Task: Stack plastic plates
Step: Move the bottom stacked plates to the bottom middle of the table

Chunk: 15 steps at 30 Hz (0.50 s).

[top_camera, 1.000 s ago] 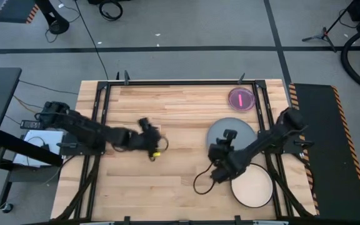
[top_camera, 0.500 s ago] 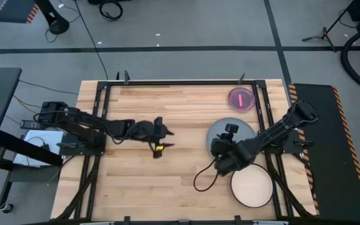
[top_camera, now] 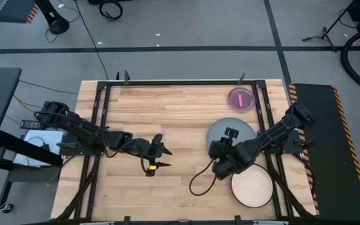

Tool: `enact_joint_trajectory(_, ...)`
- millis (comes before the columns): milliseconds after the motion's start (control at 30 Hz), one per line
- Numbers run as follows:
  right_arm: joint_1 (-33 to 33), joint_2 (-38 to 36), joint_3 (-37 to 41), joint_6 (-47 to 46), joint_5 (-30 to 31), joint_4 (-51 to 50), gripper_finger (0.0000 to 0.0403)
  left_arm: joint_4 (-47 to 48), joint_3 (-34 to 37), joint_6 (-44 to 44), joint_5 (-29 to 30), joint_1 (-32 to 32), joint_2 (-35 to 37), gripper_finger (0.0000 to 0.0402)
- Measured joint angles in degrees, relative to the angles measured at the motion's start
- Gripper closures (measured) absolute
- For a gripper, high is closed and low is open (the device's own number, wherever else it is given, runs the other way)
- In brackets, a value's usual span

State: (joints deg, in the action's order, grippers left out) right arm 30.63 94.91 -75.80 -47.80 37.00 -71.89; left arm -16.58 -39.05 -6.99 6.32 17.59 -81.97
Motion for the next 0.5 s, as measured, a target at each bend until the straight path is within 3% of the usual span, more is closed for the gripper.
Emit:
enact_joint_trajectory(200, 2.44, 8.75, -12.89, -6.17, -5.19, -11.38, 0.0299, -1.32, 0.00, -1.65, 0.10, 2.91, 0.00, 0.0169)
enact_joint_trajectory(333, 4.33, 16.24, -21.08, -11.12, -12.07, -18.09, 0.0305, -4.71, 0.00, -1.36, 0.19, 5.53, 0.00, 0.0169)
enact_joint_trajectory(500, 6.82, 20.98, -26.94, -19.83, -20.99, -17.93, 0.0302, -5.59, 0.00, -0.32, 0.11, 8.57, 0.00, 0.0169)
